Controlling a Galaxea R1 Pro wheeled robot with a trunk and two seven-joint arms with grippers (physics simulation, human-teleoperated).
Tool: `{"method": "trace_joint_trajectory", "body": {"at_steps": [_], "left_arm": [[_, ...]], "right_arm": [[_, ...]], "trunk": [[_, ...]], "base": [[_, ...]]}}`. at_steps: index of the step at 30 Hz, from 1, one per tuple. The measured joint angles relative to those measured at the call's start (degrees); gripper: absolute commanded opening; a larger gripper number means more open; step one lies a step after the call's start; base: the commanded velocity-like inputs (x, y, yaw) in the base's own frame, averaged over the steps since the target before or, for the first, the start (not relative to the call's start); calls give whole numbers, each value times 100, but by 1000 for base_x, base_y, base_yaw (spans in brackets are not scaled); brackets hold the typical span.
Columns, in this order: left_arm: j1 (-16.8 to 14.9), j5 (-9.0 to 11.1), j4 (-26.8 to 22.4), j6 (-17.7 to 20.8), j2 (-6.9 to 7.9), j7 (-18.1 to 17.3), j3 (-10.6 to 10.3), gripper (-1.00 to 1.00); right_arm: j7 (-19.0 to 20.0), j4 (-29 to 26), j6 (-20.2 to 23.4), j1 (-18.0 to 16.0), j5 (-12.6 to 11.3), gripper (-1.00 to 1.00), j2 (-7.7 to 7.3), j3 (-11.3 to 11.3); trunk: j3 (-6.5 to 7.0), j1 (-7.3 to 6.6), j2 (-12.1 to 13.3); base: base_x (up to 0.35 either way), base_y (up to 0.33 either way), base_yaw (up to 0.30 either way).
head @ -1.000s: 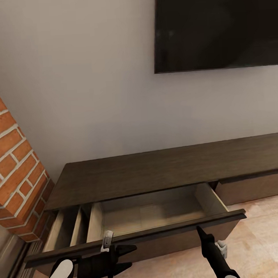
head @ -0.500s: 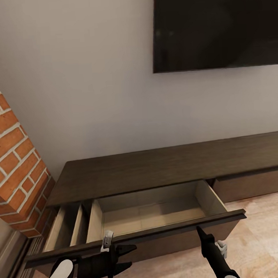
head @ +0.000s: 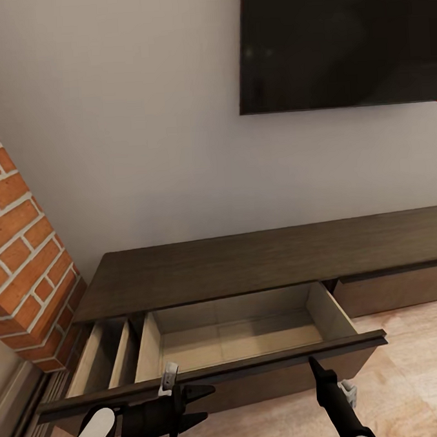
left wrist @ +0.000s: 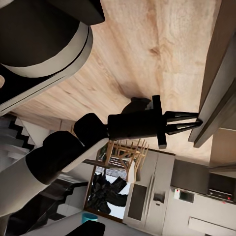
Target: Place each of the two pumpkins and all three candles from the living room inside a cabinet in the living room (use any cabinet), then make sure every cabinet is closed, and position the cauldron so it is next to a table in the living room.
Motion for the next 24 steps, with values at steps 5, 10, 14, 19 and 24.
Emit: {"method": "trace_joint_trajectory", "body": {"at_steps": [5,10,14,19,24], "left_arm": [[0,-1,0,0,0,0,0,100],[0,7,0,0,0,0,0,100],[0,8,0,0,0,0,0,100],[0,4,0,0,0,0,0,100],[0,12,0,0,5,0,0,100]], "right_arm": [[-65,-38,0,1,2,-100,0,-4],[0,0,0,0,0,-100,0,-13],[0,-1,0,1,0,-100,0,-13],[-48,-28,0,1,1,-100,0,-14],[-1,0,0,1,0,-100,0,-26]], "trunk": [[0,1,0],[0,0,0],[0,0,0],[0,1,0],[0,0,0]], "base": [[-63,0,0],[-19,0,0],[-2,0,0],[-50,0,0],[-34,0,0]]}}
